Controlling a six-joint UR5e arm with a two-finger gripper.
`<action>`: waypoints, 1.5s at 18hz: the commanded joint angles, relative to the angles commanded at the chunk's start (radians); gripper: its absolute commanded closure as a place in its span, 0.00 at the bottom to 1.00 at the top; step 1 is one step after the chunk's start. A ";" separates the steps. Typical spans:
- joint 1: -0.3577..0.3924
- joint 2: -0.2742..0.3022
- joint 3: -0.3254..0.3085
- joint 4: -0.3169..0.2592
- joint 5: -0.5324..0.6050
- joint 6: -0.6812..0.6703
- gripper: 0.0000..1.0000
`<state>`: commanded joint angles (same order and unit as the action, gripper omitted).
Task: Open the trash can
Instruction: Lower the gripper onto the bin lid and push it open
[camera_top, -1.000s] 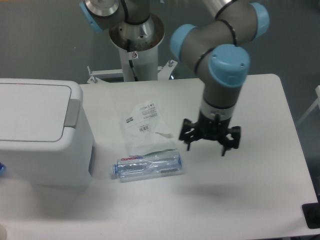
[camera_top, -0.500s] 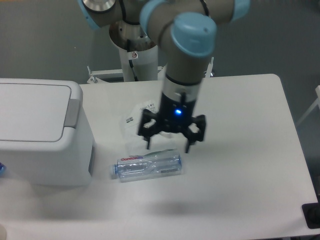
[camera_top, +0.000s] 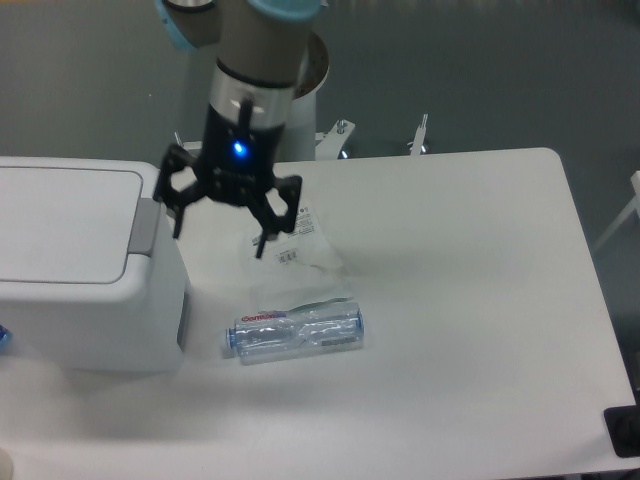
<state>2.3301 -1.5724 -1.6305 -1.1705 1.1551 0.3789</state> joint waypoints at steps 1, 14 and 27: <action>-0.005 0.000 -0.006 0.002 0.000 -0.002 0.00; -0.052 -0.046 -0.014 0.018 -0.002 -0.080 0.00; -0.052 -0.054 -0.022 0.022 0.002 -0.077 0.00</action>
<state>2.2780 -1.6260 -1.6521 -1.1490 1.1566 0.3022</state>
